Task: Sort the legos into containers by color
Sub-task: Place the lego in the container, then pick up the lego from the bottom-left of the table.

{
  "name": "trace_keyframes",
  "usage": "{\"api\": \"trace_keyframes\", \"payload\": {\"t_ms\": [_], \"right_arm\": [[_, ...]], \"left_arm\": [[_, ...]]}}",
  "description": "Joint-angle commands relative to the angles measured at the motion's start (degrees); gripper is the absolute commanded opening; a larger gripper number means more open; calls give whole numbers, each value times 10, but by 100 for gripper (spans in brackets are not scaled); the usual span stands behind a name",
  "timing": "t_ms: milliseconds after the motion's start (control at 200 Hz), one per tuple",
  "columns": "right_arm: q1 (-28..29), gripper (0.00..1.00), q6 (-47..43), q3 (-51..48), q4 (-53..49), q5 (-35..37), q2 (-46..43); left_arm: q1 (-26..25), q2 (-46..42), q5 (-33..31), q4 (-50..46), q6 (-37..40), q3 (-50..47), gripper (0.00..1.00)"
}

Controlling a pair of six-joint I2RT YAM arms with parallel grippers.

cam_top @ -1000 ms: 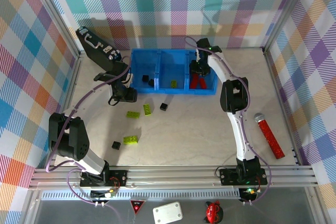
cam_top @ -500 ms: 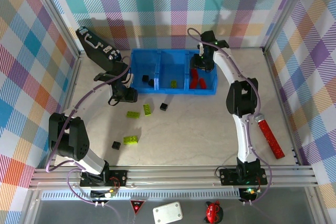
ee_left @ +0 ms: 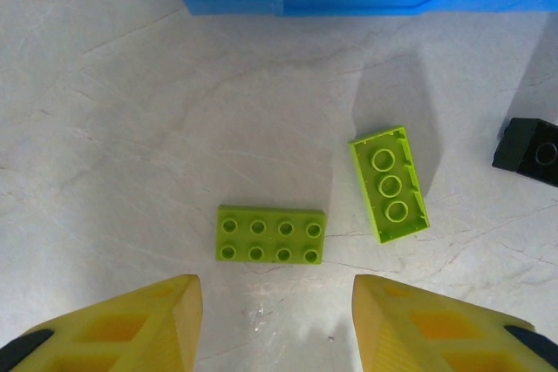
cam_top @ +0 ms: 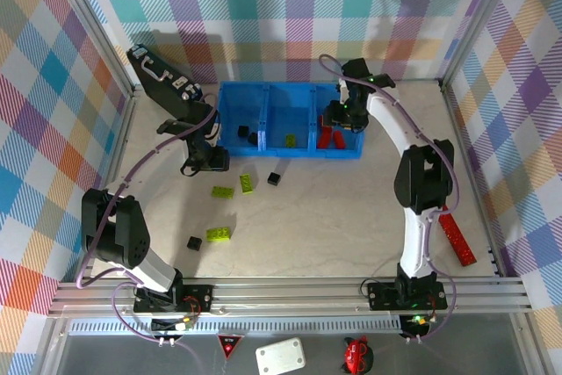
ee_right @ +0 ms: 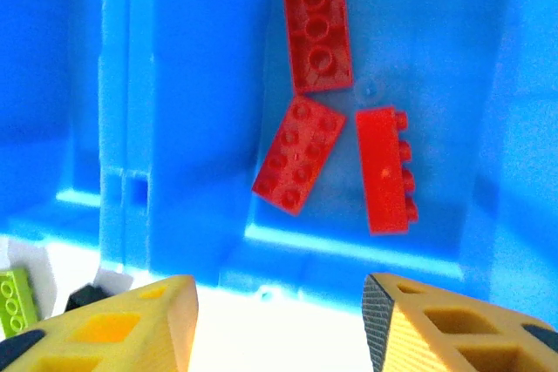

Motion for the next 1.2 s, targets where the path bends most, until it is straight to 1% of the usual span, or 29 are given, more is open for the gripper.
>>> {"api": "trace_keyframes", "payload": {"t_ms": [0,120,375,485,620,785,960,1195], "right_arm": [[8,54,12,-37,18,-14,-55],[9,54,14,-81,23,-13,-92],[12,54,16,-149,32,-20,-152],[12,55,19,-168,39,-25,-169],[12,55,20,-186,48,-35,-180],[12,55,12,-195,48,-44,-182],[12,55,6,-200,53,-50,-185],[12,55,-2,-208,55,-52,-187]], "left_arm": [[-7,3,-2,-29,-29,-1,49],[-13,-3,-5,-36,-49,-25,49],[-33,-49,-35,-64,-95,-91,50],[-38,-85,-36,-69,-133,-133,50],[-45,-130,-50,-82,-186,-179,50],[-52,-183,-57,-89,-271,-228,50],[-55,-220,-61,-81,-361,-277,51],[-56,-245,-62,-76,-414,-333,52]]}}
